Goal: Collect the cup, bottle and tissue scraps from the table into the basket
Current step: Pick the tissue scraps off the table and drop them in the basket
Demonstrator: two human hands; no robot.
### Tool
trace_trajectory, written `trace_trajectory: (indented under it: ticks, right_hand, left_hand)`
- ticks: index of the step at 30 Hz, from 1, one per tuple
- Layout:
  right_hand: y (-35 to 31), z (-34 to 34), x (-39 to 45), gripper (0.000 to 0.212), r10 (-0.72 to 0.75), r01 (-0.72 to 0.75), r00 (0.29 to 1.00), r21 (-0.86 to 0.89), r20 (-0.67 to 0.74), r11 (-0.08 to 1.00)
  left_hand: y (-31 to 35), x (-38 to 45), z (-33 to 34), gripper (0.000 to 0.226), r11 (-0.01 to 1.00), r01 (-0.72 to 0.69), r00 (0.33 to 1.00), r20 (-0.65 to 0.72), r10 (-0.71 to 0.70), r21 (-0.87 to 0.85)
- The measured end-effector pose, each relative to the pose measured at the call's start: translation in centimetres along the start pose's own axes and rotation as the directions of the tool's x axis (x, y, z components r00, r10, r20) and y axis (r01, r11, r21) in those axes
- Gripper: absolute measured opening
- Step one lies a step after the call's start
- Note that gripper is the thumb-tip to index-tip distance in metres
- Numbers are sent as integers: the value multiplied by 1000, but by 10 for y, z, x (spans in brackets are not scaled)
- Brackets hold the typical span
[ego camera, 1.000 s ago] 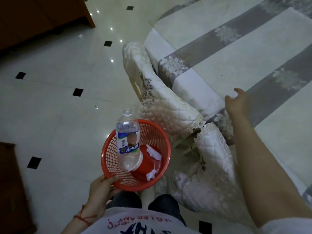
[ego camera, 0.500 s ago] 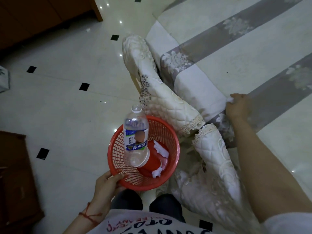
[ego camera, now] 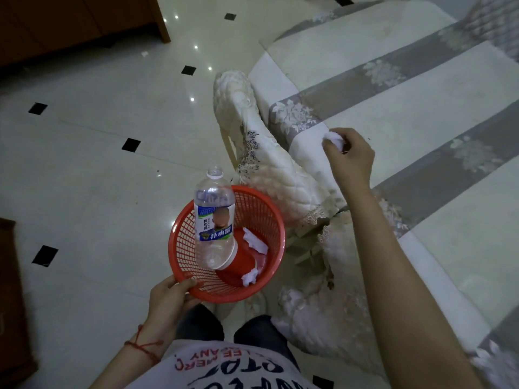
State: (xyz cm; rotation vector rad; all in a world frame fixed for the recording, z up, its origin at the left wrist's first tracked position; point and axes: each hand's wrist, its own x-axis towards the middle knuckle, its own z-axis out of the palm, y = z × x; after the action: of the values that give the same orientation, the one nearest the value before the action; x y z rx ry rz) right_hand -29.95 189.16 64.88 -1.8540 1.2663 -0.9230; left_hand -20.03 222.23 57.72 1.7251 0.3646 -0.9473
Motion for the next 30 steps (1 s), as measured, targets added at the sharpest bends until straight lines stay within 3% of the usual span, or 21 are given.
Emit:
trace_trajectory:
  ticks: [5, 9, 14, 16, 21, 25, 28, 30]
  right_hand:
    - [-69, 38, -73, 20, -236, 209, 954, 158, 183, 965]
    - [-94, 82, -135, 24, -329, 300, 818, 138, 472, 944]
    - [-111, 141, -181, 50, -206, 363, 571, -20, 795, 931]
    - [-120, 164, -191, 58, -166, 393, 527, -65, 833, 917]
    - [-139, 220, -201, 50, -137, 295, 598, -58, 789, 954]
    - [-139, 258, -204, 40, -88, 169, 695, -43, 714, 985]
    - [-127, 280, -198, 40, 17, -6, 780, -19, 625, 1000]
    - [-114, 294, -189, 38, 118, -132, 797, -19, 592, 991]
  left_hand:
    - [5, 13, -32, 14, 999, 1, 1000, 10, 0, -54]
    - [15, 27, -70, 13, 995, 10, 1000, -6, -11, -98]
    - [31, 47, -129, 15, 992, 1, 999, -54, -8, -129]
    - [38, 56, -153, 15, 989, -5, 997, -76, -7, -145]
    - [55, 81, -205, 16, 981, -16, 990, -144, -13, -193]
    - [68, 100, -238, 14, 978, -25, 981, -195, -16, -205]
    - [79, 115, -251, 18, 975, -33, 976, -216, -15, -221]
    - [88, 127, -255, 19, 970, -27, 972, -234, -31, -240]
